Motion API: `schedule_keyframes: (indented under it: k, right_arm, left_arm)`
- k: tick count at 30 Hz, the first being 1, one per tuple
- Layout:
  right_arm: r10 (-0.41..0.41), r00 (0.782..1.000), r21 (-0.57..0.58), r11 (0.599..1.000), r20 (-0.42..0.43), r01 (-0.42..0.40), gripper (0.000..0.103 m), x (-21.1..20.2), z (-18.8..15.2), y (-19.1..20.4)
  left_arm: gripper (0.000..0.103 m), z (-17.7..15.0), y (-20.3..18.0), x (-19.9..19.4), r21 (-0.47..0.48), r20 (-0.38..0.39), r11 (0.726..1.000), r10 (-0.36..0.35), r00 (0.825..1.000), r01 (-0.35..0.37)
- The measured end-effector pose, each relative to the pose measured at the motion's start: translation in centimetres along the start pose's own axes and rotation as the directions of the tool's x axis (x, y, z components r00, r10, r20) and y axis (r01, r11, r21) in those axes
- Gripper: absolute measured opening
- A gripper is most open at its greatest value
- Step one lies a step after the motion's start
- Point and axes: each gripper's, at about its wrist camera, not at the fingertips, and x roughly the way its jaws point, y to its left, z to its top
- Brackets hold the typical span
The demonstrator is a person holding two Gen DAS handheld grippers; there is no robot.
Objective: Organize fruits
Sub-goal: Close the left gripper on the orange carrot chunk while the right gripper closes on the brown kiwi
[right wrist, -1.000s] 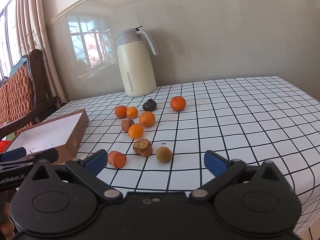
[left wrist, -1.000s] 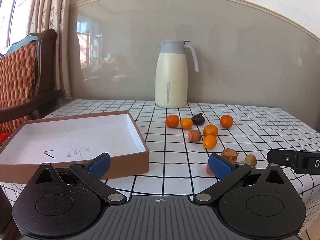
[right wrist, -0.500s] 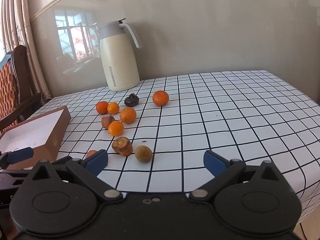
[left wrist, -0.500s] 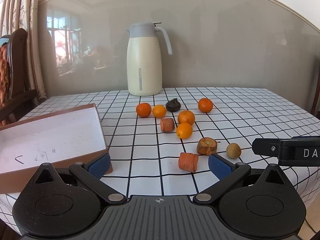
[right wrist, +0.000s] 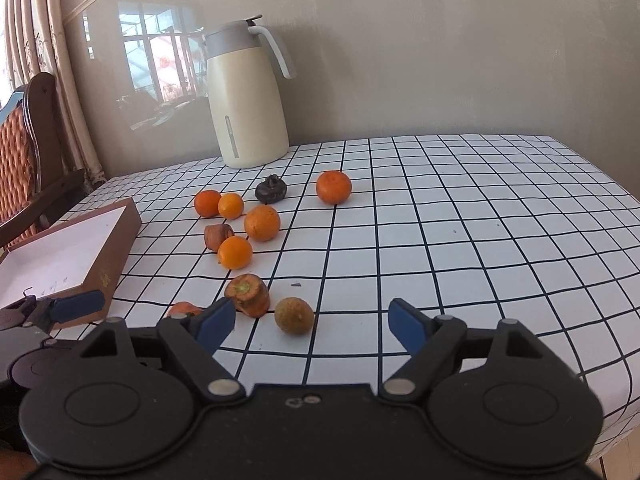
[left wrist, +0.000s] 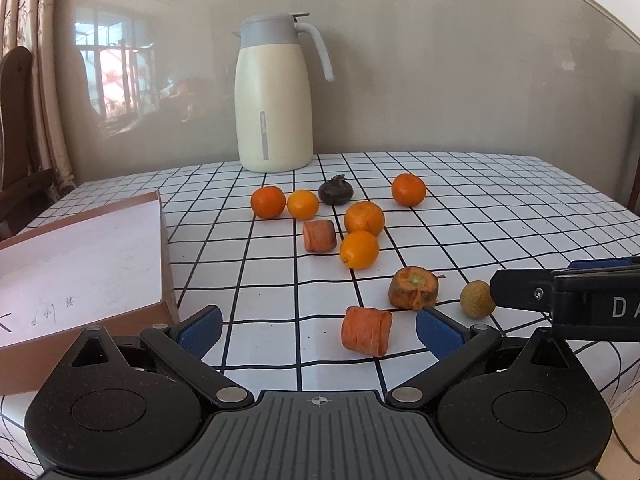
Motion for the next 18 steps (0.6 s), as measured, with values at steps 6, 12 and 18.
schedule_keyframes:
  k: [6, 12, 18]
  right_arm:
    - [-0.007, 1.000, -0.016, 1.000, -0.019, 0.007, 0.069, 0.9, 0.1, 0.3]
    - [-0.001, 0.999, -0.007, 1.000, -0.032, 0.001, 0.059, 1.8, 0.5, 0.1]
    - [0.003, 0.999, -0.011, 1.000, -0.045, -0.004, 0.053, 2.4, 0.4, 0.4]
  left_arm:
    - [0.103, -0.2, -0.8, 0.4, 0.028, 0.007, 1.000, -0.012, 1.000, 0.011]
    - [0.064, -0.4, -0.9, 1.2, 0.019, -0.037, 0.999, -0.038, 0.999, 0.038]
    - [0.035, -0.6, -1.4, 1.4, 0.020, -0.036, 0.998, -0.061, 0.997, 0.062]
